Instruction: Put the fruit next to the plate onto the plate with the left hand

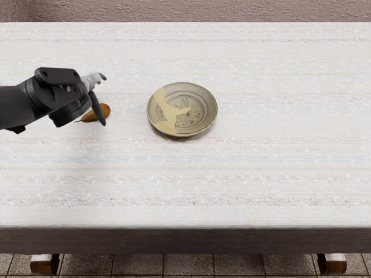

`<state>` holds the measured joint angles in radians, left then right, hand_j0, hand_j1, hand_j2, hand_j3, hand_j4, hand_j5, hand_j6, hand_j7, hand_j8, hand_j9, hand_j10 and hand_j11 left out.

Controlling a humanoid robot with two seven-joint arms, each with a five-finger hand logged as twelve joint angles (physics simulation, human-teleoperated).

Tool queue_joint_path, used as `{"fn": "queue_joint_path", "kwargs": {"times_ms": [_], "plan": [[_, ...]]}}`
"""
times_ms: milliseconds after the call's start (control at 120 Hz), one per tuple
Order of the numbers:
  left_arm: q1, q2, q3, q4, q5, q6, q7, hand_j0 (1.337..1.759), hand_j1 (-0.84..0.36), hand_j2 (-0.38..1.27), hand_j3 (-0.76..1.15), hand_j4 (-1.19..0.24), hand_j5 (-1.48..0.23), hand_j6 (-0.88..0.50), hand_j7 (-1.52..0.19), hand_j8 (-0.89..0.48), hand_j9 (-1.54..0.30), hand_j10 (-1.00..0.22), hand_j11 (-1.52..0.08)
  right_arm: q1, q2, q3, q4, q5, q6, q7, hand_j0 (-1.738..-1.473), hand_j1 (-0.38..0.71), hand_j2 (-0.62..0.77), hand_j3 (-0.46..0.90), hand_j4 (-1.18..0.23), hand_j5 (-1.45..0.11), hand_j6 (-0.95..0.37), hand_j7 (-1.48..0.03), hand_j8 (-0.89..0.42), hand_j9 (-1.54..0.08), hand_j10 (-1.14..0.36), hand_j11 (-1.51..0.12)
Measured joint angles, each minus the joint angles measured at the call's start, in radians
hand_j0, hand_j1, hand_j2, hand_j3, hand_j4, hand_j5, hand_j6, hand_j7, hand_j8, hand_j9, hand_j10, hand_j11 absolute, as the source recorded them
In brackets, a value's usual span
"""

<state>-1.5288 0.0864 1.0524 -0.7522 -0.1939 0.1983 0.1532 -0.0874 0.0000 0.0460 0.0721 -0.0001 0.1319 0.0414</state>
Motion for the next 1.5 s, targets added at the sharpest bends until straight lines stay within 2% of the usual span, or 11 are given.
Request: {"fn": "queue_joint_path", "kwargs": {"times_ms": [200,525,1500], "plan": [[0.033,0.0,-0.017,0.015,-0.004,0.007,-0.001,1.658,0.09,0.04,0.0,-0.21,-0.28,-0.21,-0.28,-0.21,-0.28,-0.21,-0.28,0.0,0.0,0.0,0.0,0.0,0.0,0.0,-1.658,-0.33,0.0,0.0,-0.02,-0.02,-0.02,-0.02,-0.02,-0.02,-0.02,-0.02],[0.041,-0.002,-0.02,0.025,-0.003,0.019,-0.001,1.658,-0.03,0.06,0.0,-0.32,-0.41,-0.32,-0.41,-0.32,-0.41,-0.32,-0.41,0.0,0.0,0.0,0.0,0.0,0.0,0.0,-1.658,-0.33,0.0,0.0,-0.02,-0.02,-0.02,-0.02,-0.02,-0.02,-0.02,-0.02],[0.052,-0.005,-0.013,0.024,-0.015,0.051,0.002,1.658,-0.21,0.1,0.0,-0.47,-0.61,-0.47,-0.61,-0.47,-0.61,-0.47,-0.61,0.0,0.0,0.0,0.0,0.0,0.0,0.0,-1.658,-0.33,0.0,0.0,-0.02,-0.02,-0.02,-0.02,-0.02,-0.02,-0.02,-0.02]]}}
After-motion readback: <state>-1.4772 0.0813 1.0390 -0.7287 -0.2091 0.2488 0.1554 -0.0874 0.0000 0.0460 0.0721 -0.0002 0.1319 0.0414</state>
